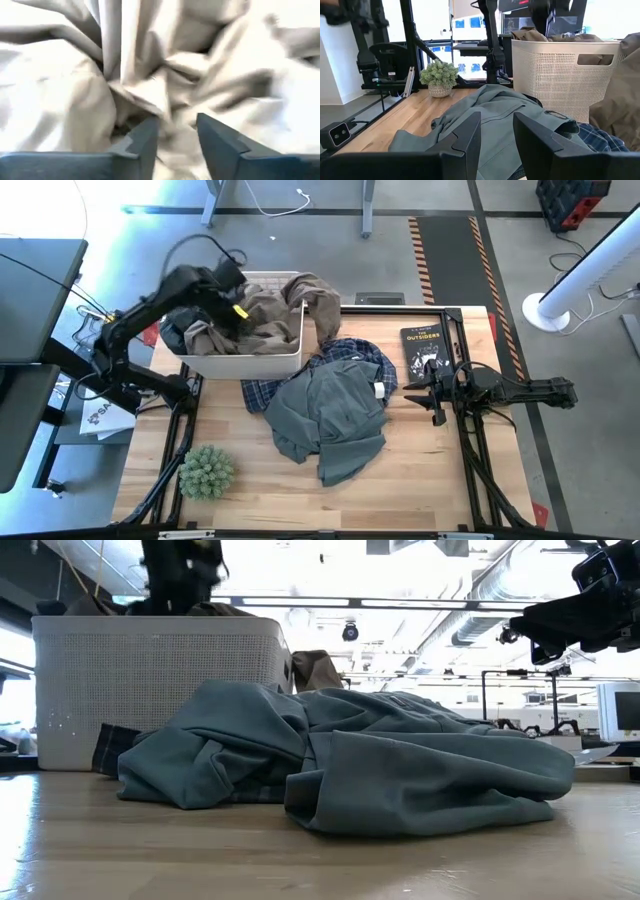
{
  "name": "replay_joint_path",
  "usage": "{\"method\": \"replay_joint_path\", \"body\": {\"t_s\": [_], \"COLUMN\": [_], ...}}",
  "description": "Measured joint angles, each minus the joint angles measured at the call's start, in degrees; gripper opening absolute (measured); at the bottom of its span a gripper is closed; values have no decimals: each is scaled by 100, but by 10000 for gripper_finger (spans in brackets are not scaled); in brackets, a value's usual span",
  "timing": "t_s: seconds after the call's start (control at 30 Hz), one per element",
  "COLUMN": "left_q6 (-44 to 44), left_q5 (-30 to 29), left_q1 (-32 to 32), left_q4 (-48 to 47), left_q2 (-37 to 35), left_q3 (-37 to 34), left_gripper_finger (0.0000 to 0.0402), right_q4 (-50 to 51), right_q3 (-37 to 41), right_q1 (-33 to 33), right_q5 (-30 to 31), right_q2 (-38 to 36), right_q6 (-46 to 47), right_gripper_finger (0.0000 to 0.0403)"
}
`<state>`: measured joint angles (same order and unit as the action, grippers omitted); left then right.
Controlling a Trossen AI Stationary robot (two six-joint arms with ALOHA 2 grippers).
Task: Sort clothes
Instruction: Put the brown jacket into the white laundry bin
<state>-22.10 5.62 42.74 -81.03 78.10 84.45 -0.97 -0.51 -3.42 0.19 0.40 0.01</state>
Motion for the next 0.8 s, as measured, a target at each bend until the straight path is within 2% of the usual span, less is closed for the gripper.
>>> {"method": "replay_joint_path", "body": {"t_s": [0.07,0.13,0.17,0.3,0.43,0.57,0.67,0.8], "left_q6": [-315,-873,-1086,-1681,-1880,-1747,-1641,-1369], "left_q5": [-40,-638,-1032,-2398,-3767,-3779,-3499,-3175], "left_q1": [-52,-122,-149,-58,34,317,354,335], "left_q4": [-445,-988,-922,-936,-923,-903,-849,-244], "left_q2": [-69,-141,-240,-582,-767,-694,-546,-372], "left_q3": [507,942,1038,1010,500,-356,-1116,-2085], "left_gripper_finger": [158,171,174,164,124,73,39,9], "right_q4": [0,0,0,-1,-1,0,-1,0], "right_q3": [0,0,0,0,0,0,0,0], "right_q1": [0,0,0,0,0,0,0,0], "right_q5": [0,0,0,0,0,0,0,1], "right_q2": [0,0,0,0,-3,0,0,0], "right_q6": [-2,-1,-2,0,-1,-1,0,-1], "right_gripper_finger": [112,112,112,112,112,112,112,112]}}
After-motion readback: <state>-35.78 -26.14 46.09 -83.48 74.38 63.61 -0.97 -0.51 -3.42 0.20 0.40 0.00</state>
